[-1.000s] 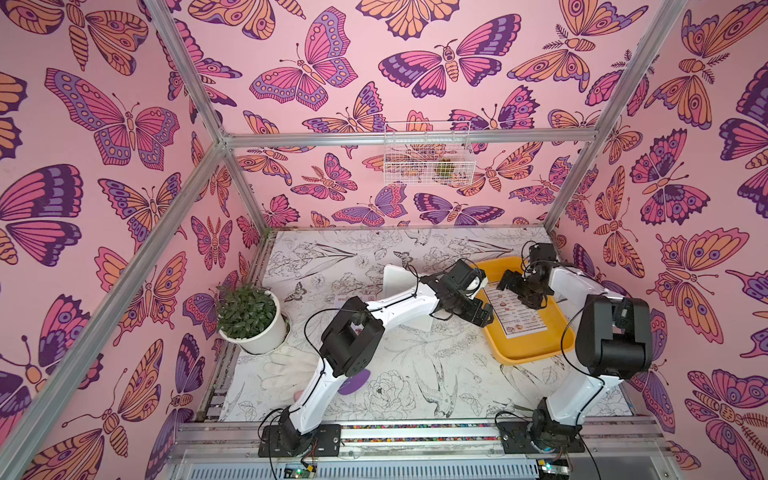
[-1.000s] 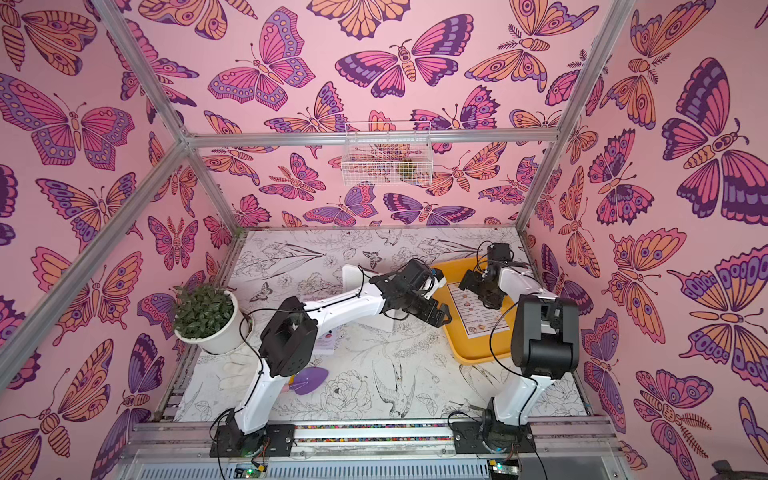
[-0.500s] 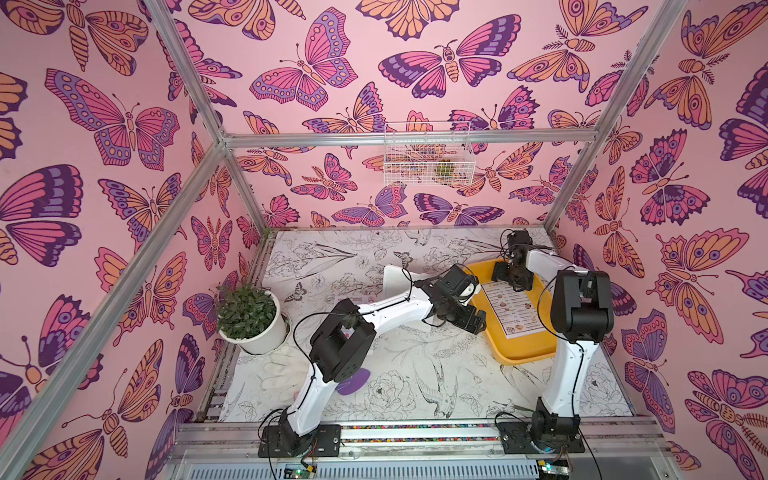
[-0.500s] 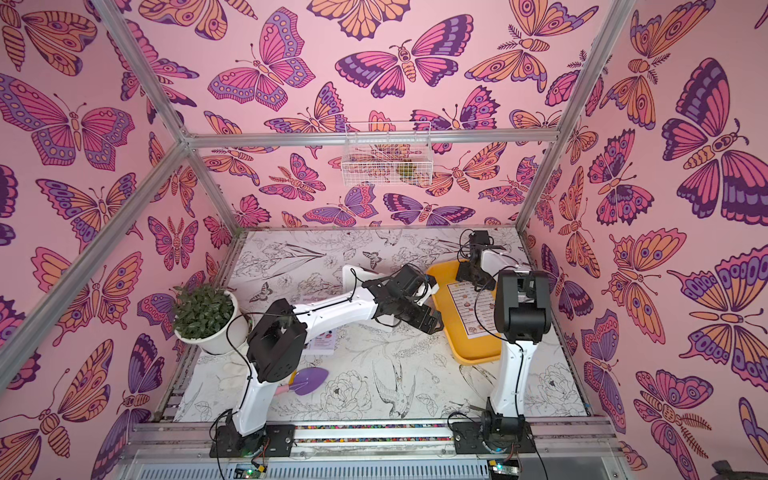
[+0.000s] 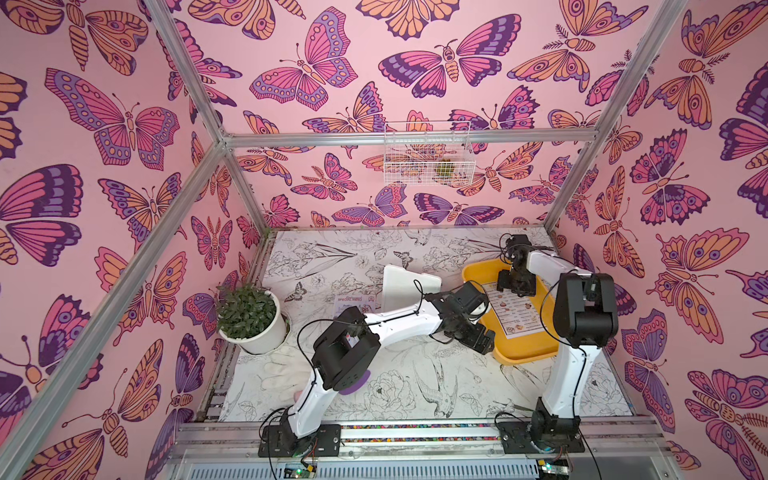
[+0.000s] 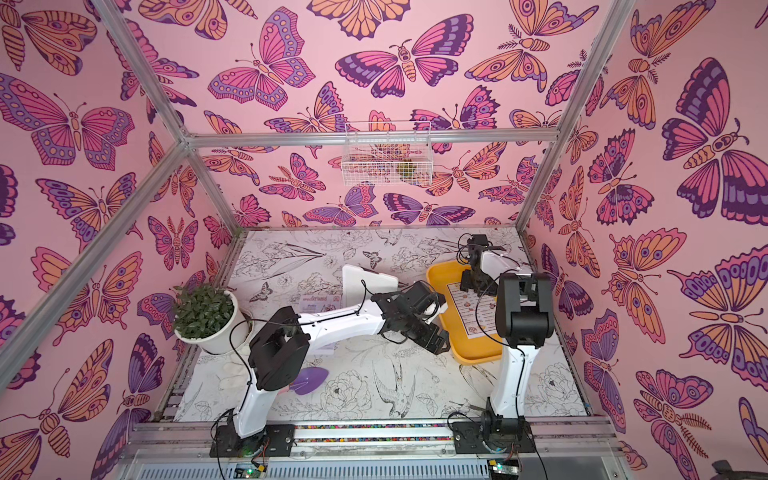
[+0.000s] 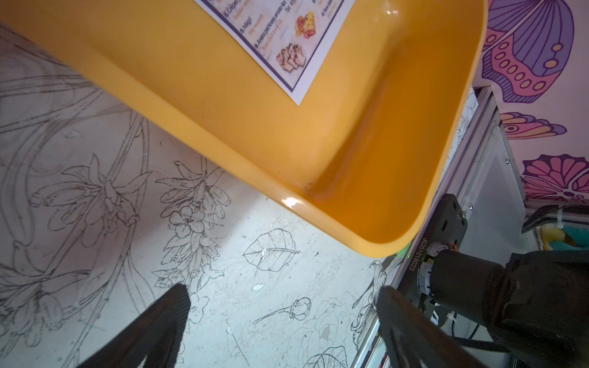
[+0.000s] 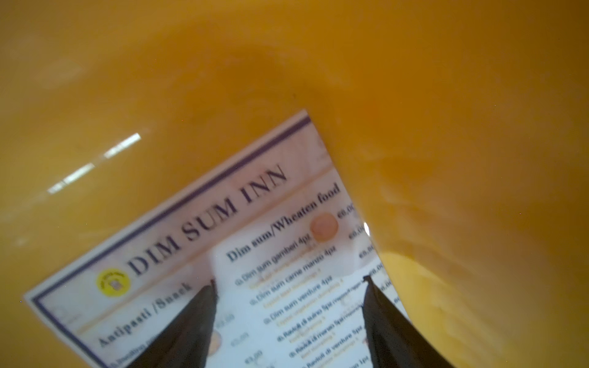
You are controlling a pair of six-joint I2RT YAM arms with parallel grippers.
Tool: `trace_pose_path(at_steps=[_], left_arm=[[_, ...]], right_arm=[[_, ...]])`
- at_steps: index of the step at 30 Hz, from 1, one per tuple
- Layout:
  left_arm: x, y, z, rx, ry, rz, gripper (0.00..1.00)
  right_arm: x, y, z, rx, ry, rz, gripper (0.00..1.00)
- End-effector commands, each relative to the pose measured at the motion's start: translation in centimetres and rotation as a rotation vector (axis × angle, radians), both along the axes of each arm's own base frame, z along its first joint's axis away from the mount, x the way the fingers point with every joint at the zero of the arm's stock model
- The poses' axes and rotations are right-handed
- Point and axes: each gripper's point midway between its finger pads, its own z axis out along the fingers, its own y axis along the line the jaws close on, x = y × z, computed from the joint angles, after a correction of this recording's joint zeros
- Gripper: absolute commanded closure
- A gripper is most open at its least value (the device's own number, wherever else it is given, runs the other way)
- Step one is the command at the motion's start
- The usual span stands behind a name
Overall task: Replace the menus in the menu holders
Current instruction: Pick up the menu from the storage box.
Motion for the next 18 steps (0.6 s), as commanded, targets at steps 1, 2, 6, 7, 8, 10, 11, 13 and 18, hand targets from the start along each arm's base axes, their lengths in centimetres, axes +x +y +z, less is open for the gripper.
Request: trace_pose_path(at_steps=[1, 2, 6, 7, 8, 10, 11, 13, 18], left_arm=[[0.5, 0.4, 1.1, 0.002, -0.008, 0.031, 0.06], [0.5, 0.5, 1.2, 0.002, -0.016, 0.030, 0.06], [1.2, 1.5, 1.4, 0.022, -0.049, 0.061, 0.06], [1.4, 1.9, 1.3, 0.030, -0.052, 0.074, 0.06], [1.4, 2.2, 1.2, 0.037, -0.052, 0.080, 0.06], [1.5, 2.5, 1.3, 0.042, -0.060, 0.079, 0.06], [1.5, 2.5, 1.2, 0.044, -0.059, 0.078, 0.06], [1.5, 2.5, 0.9, 0.051, -0.061, 0.081, 0.06], [1.8, 2.3, 0.7, 0.051, -0.059, 0.083, 0.06]], right_arm=[[-2.2, -0.3, 0.5, 0.028, 0.038, -0.012, 0.21], [-1.8, -0.1, 0.9, 0.040, 0.011, -0.020, 0.19], [2.0, 0.6, 2.3, 0.099, -0.119, -0.062, 0.14], [2.7, 0.5, 2.4, 0.095, -0.131, -0.077, 0.12], [3.3, 0.3, 2.3, 0.085, -0.132, -0.095, 0.12], [4.4, -0.2, 1.9, 0.056, -0.123, -0.121, 0.11], [4.8, -0.3, 1.6, 0.044, -0.116, -0.123, 0.11], [5.4, -0.5, 0.9, 0.014, -0.089, -0.119, 0.11], [5.8, -0.5, -0.4, -0.054, -0.029, -0.075, 0.12]])
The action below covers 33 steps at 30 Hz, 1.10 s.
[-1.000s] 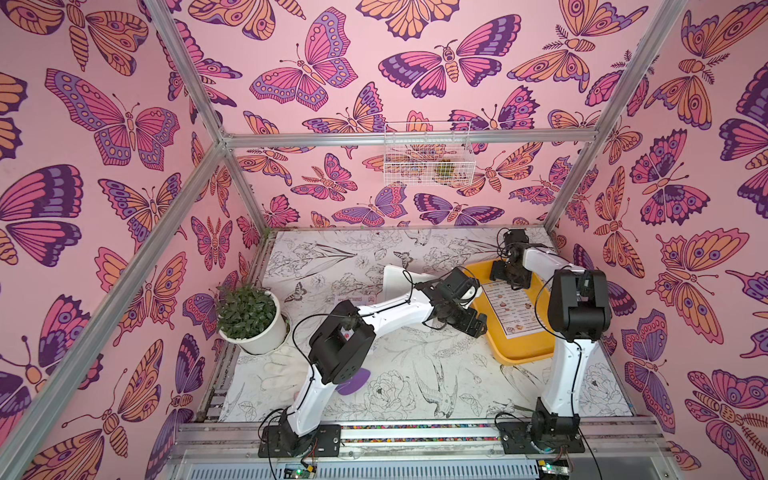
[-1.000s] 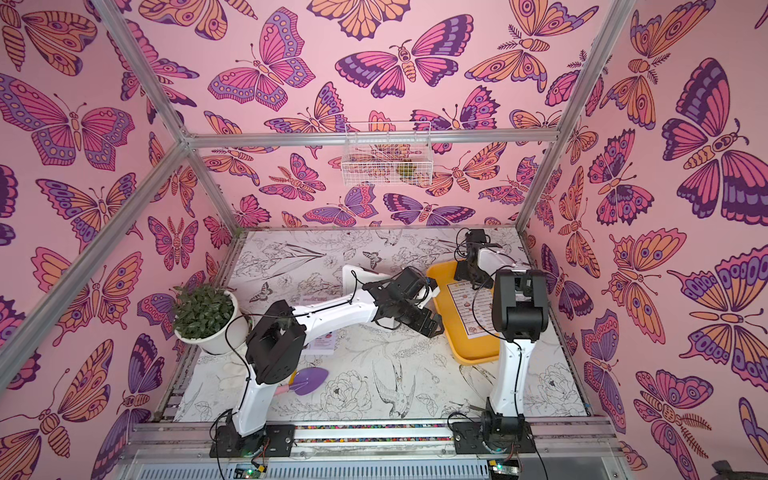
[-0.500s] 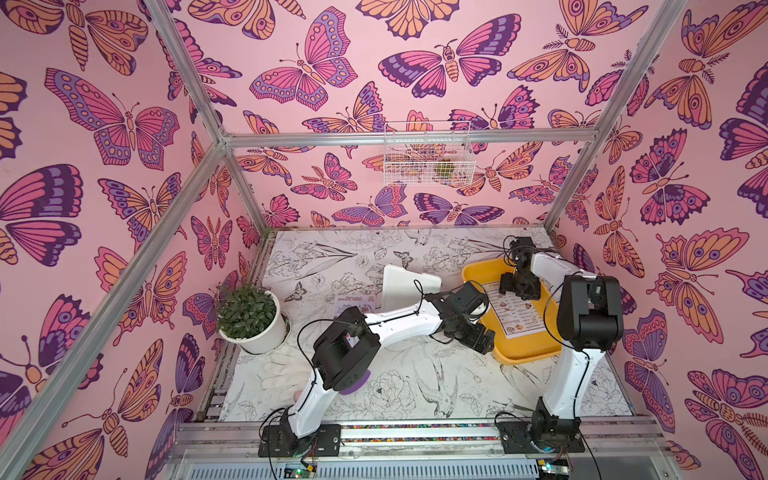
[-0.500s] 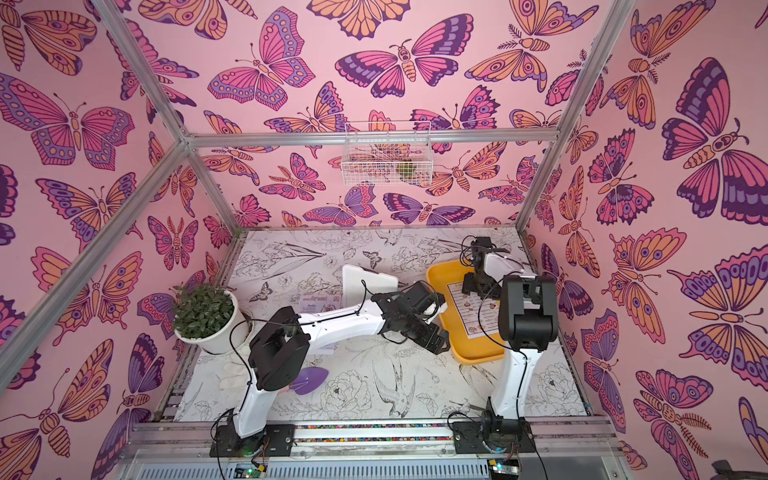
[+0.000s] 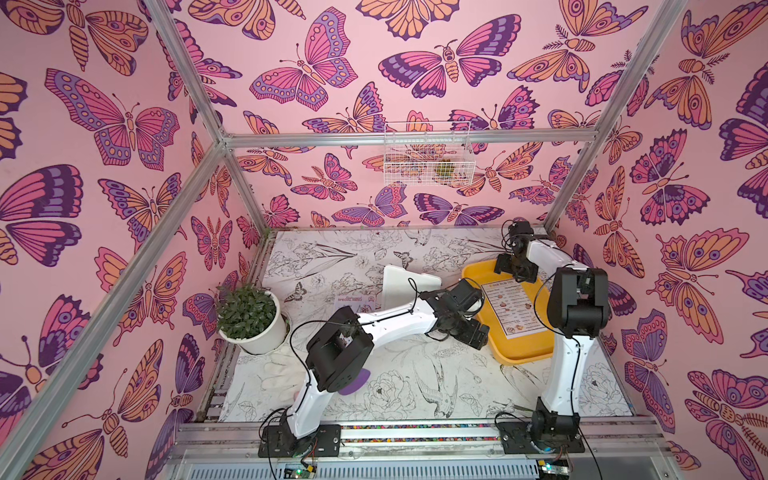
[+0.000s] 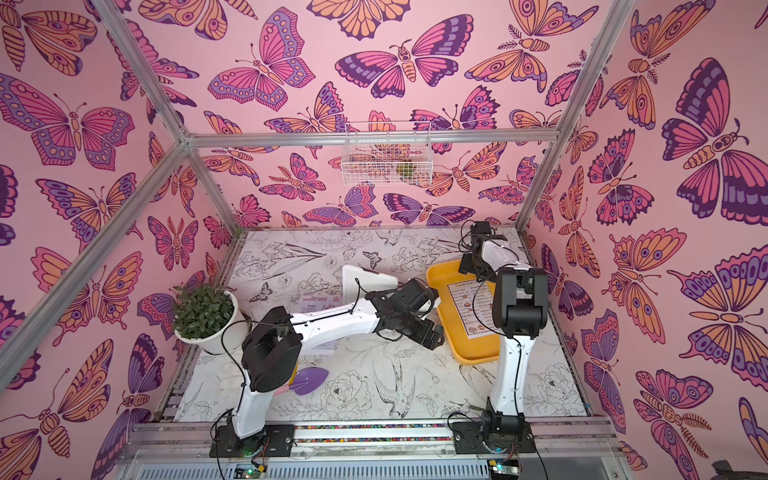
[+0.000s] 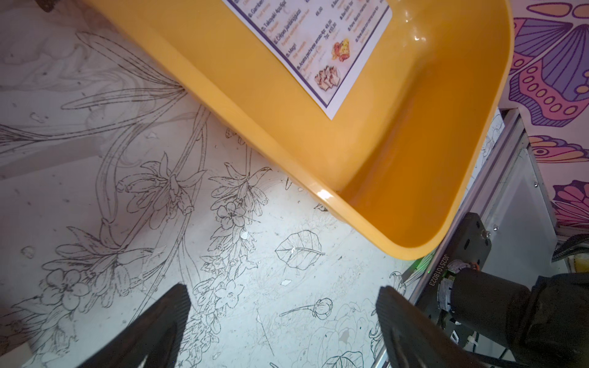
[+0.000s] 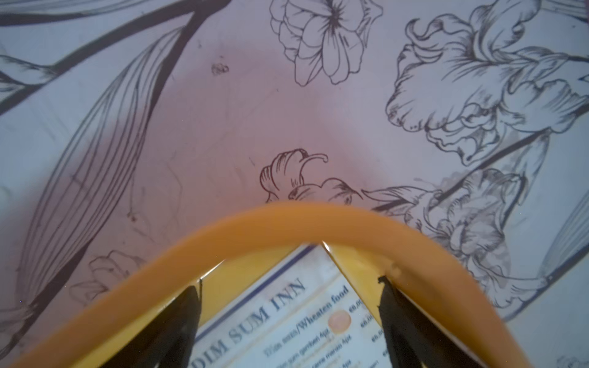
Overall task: Replace the menus in the menu holders
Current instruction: Pick up the menu from the storage box.
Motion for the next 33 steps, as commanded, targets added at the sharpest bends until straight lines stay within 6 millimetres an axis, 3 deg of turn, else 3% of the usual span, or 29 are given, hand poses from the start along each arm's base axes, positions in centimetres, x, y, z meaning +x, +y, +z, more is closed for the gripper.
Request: trace_pose_path(at_steps=[1, 12, 26, 33], left_arm=[[0.1, 0.6, 0.1, 0.018, 0.001, 0.011, 0.06], [-0.2, 0.0, 0.2, 0.004, 0.011, -0.013, 0.06], [-1.1, -2.1, 1.9, -0.058, 0.028, -0.064, 0.06], [-1.4, -3.1, 3.2, -0.071, -0.051, -0.119, 0.06]], right_arm=[[-1.4, -0.1, -1.3, -0.073, 0.105, 0.020, 0.12], [-8.3, -0.2, -1.3, -0.132, 0.307, 0.100, 0.24], [-13.2, 0.9, -1.1, -0.032, 0.394, 0.088, 0.24], [-16.0, 1.1, -1.2, -0.007, 0.421, 0.078, 0.24]])
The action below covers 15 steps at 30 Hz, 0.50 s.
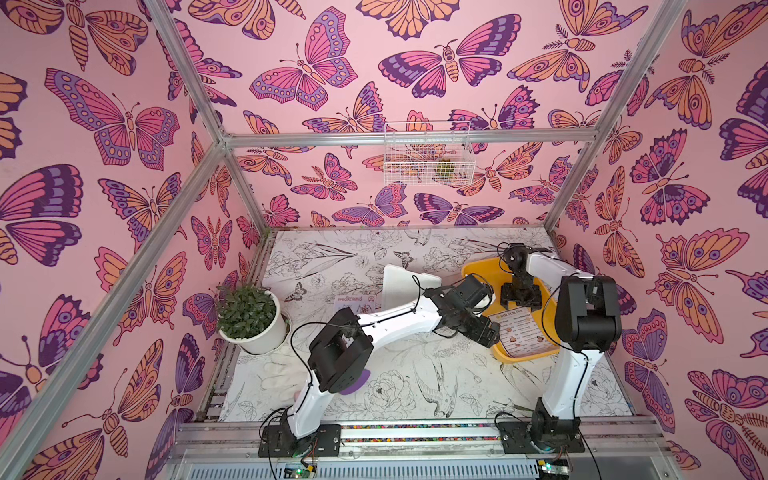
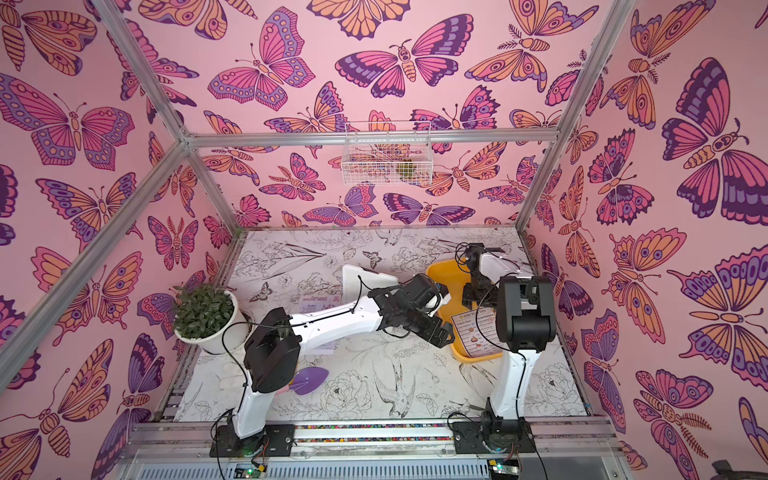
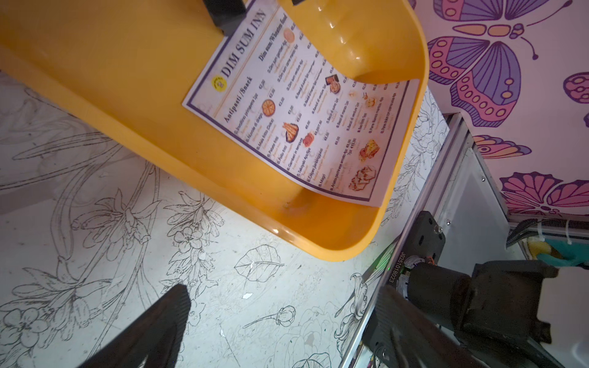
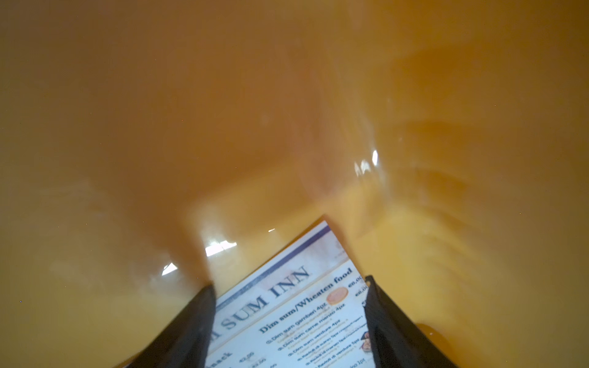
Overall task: Replace the menus in the menu holders
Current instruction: Pick up the menu from the storage box.
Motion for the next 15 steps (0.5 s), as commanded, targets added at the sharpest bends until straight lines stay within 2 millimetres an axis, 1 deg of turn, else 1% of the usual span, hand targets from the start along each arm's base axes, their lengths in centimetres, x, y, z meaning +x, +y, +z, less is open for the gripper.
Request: trace_pose_path(at_steps=[1, 4, 6, 8, 10, 13, 15], left_arm=[[-0.4, -0.5, 0.2, 0.010, -0.052, -0.059, 0.06], [-1.0, -1.1, 1.4, -0.041, -0.127, -0.181, 0.09], [-1.8, -1.3, 2.2, -0.068, -0.216, -0.286, 0.09], [-2.7, -1.3, 2.6, -0.083, -0.288, -0.374, 0.09], [-3.7, -1.7, 3.1, -0.116, -0.327, -0.428, 0.09], [-5.7, -2.9, 3.7, -0.196, -0.387, -0.499, 0.10], [-6.7, -3.9, 3.7, -0.255, -0.409, -0.526, 0.15]], right_arm=[[-2.7, 0.3, -0.7, 0.026, 0.082, -0.010, 0.24], [-3.7, 0.3, -0.8, 0.045, 0.089, -0.021, 0.24], [-4.2, 0.3, -0.7, 0.049, 0.093, -0.024, 0.24], [-4.7, 0.2, -0.6, 0.053, 0.099, -0.030, 0.24], [-5.1, 0.3, -0.6, 0.065, 0.100, -0.036, 0.24], [-5.3, 0.3, -0.4, 0.080, 0.087, -0.049, 0.24], [-5.2, 0.2, -0.4, 0.098, 0.077, -0.063, 0.24]])
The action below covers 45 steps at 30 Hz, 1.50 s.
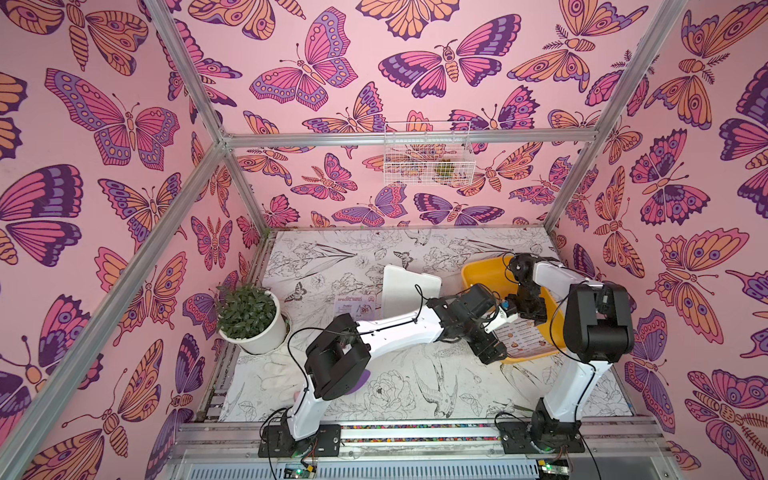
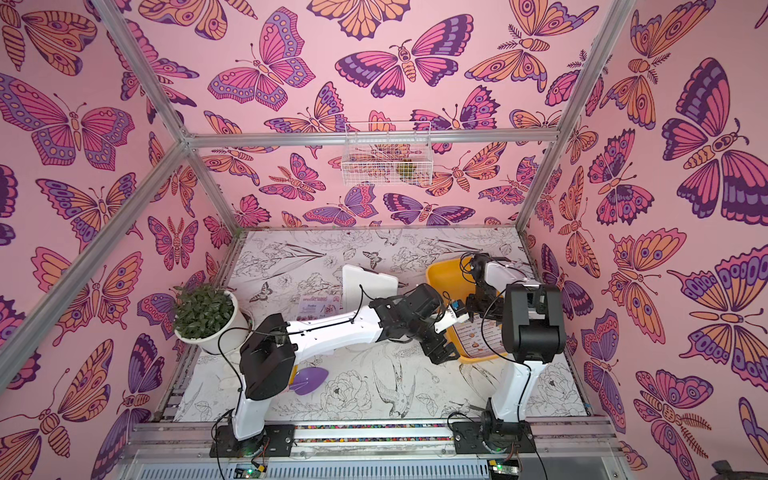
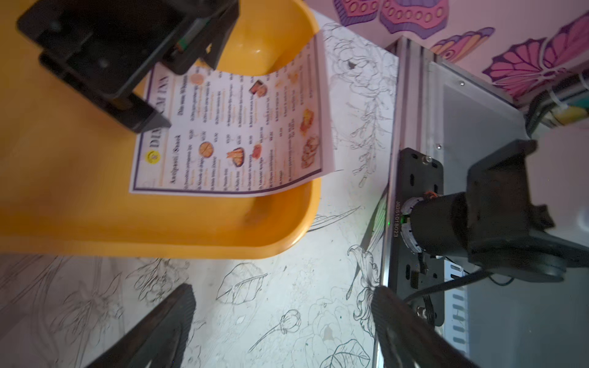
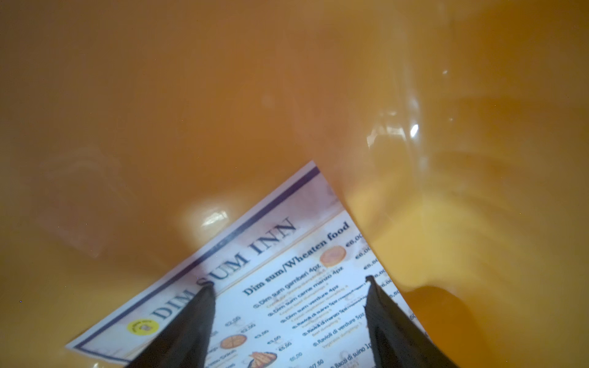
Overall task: Replace the menus in the menu holders
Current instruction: Pick up the menu from the storage box.
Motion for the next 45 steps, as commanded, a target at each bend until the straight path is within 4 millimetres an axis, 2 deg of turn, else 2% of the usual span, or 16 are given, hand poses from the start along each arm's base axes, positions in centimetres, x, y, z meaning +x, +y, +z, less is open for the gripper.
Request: trace_pose_path(at_steps=[1, 5, 8, 16, 26, 39, 45], left_arm=[[-2.2, -2.2, 2.2, -0.160, -0.084, -0.133, 0.18], [-2.4, -4.2, 1.9, -0.211, -0.078, -0.146, 0.29], [-2.6, -5.0, 1.0, -0.201, -0.100, -0.159, 0.34], [-0.7, -5.9, -2.3, -0.136, -0.161, -0.085, 0.41], [-1.2, -8.3, -3.0, -0.162, -0.130, -0.092, 0.48], [-0.5, -8.9, -4.7, -0.129, -0.127, -0.064, 0.61], [-0.4, -9.0, -4.7, -0.129, -0.124, -0.061, 0.67]], right_arm=[[-1.0, 0.1, -0.2, 0.045, 0.023, -0.035, 0.24], [-1.1, -0.2, -0.2, 0.044, 0.024, -0.041, 0.24], [-1.2, -0.3, -0.2, 0.043, 0.023, -0.044, 0.24], [-1.0, -0.2, -0.7, 0.056, 0.024, -0.059, 0.25], [-0.9, -0.4, -0.4, 0.058, 0.024, -0.060, 0.26], [-0.4, -0.6, -0.2, 0.066, 0.013, -0.061, 0.27], [-0.3, -0.6, -0.2, 0.070, 0.012, -0.060, 0.27]])
